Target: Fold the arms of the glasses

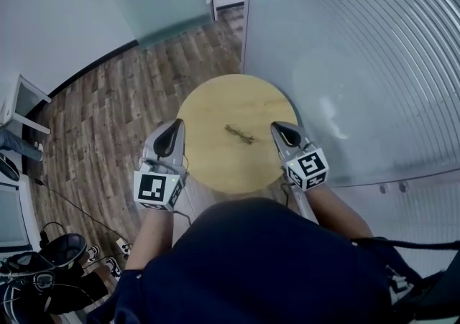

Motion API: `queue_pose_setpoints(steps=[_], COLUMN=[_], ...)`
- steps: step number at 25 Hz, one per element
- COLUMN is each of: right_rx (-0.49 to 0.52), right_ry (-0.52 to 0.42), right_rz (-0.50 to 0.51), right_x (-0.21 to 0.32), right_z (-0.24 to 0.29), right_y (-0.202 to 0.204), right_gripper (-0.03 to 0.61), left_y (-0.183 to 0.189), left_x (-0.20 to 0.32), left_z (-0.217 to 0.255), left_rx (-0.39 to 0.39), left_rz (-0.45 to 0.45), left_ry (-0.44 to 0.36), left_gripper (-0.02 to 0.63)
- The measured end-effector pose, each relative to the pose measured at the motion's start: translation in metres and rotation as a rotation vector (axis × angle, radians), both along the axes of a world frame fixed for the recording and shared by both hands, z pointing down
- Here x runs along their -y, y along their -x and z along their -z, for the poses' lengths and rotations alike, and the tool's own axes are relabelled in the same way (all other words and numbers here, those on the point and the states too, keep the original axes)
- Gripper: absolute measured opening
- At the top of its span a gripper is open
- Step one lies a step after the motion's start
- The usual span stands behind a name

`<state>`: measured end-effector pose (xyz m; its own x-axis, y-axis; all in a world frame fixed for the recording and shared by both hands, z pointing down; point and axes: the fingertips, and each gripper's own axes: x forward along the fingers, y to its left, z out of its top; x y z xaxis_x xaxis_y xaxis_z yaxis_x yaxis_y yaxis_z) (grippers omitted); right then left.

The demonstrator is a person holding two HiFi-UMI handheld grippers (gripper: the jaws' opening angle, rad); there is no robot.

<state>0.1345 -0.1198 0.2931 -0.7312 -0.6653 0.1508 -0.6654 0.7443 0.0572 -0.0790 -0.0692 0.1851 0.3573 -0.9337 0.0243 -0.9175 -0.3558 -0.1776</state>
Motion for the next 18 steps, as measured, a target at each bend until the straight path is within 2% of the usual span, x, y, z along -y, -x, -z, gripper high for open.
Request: queue_pose_setpoints(steps=[11,18], right_rx=[0.031,0.040], right_ry=[0.008,0.005], right_rz=[-0.001,0.031], right_x=[-0.012,0.003], right_z=[-0.004,0.006], right_y=[0.004,0.008], right_gripper=[0.009,0.008], left_y=[-0.006,-0.003], left_x=[-0.012,-0.007], left_z=[0.003,0.003], left_rx=[-0.005,-0.016], left_rz=[-0.026,0.012], left_ry=[-0.026,-0.016], left_gripper=[0.003,0.003])
